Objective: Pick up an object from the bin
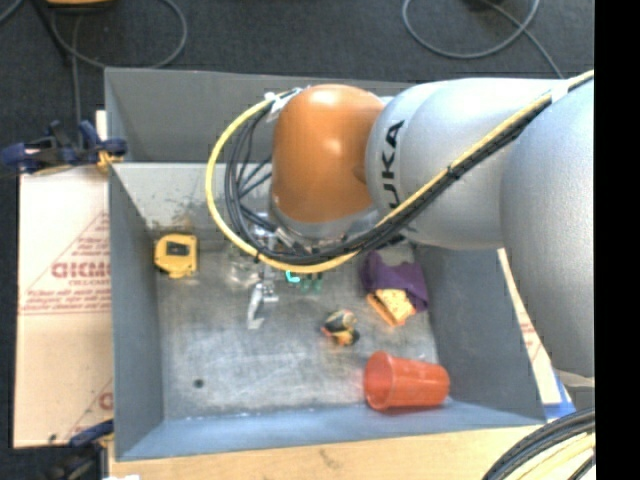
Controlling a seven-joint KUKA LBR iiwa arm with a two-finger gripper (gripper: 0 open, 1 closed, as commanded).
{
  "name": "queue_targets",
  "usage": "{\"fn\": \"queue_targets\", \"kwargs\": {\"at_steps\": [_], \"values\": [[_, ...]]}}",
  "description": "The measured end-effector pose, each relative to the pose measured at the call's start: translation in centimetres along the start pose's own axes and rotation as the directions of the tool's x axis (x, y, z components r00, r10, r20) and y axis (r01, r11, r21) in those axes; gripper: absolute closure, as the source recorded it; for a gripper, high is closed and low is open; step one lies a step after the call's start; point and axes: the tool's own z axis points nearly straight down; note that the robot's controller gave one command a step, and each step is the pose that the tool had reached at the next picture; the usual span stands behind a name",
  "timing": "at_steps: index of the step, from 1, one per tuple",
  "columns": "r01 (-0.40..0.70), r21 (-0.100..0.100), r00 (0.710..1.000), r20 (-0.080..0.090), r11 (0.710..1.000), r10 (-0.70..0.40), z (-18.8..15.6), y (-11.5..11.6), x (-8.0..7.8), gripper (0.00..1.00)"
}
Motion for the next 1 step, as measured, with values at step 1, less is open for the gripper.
{"fn": "queue_targets", "kwargs": {"at_steps": [1], "values": [[-0.003,-0.001,1.0,0.005,1.0,0.003,-0.35,-0.08,-0.12,0.0]]}}
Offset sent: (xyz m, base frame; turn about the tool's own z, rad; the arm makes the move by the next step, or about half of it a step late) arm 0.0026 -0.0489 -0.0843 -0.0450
